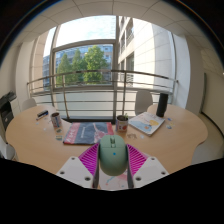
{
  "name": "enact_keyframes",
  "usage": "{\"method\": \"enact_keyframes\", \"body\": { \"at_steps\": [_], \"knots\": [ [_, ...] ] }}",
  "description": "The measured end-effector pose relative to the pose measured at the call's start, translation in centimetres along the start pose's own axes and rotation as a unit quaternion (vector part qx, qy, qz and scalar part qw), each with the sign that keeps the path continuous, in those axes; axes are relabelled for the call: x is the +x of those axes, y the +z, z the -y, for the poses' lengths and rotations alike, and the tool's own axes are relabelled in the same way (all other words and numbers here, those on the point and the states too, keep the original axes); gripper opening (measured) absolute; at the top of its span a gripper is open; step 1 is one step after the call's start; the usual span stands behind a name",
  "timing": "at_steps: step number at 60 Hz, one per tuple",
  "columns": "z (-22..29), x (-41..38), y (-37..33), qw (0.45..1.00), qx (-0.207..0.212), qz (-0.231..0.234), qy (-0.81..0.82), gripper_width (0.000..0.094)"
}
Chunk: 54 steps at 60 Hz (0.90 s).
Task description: Arrange mouse
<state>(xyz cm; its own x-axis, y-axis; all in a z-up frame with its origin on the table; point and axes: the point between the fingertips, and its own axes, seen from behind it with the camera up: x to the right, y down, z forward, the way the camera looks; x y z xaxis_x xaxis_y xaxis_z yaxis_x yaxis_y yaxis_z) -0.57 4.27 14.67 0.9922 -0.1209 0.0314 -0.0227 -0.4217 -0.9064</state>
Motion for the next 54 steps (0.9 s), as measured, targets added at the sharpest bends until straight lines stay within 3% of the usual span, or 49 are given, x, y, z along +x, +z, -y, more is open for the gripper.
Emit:
{"method": "enact_keyframes", "body": {
  "at_steps": [8,18,25,37,54],
  "knots": [
    [-9.7,5.5,4.8,0.997,-0.074,-0.007,-0.010,0.0394],
    [-14.6,6.6,6.1,0.991,-0.131,0.014,0.010,0.0519],
    [-13.5,7.0,4.5,0.992,-0.124,0.011,0.003,0.0861],
    [-10.0,6.0,-3.0,0.995,-0.098,0.013,-0.008,0.0849],
    [-6.4,5.3,-19.1,0.998,-0.061,-0.013,-0.019,0.0849]
  ]
}}
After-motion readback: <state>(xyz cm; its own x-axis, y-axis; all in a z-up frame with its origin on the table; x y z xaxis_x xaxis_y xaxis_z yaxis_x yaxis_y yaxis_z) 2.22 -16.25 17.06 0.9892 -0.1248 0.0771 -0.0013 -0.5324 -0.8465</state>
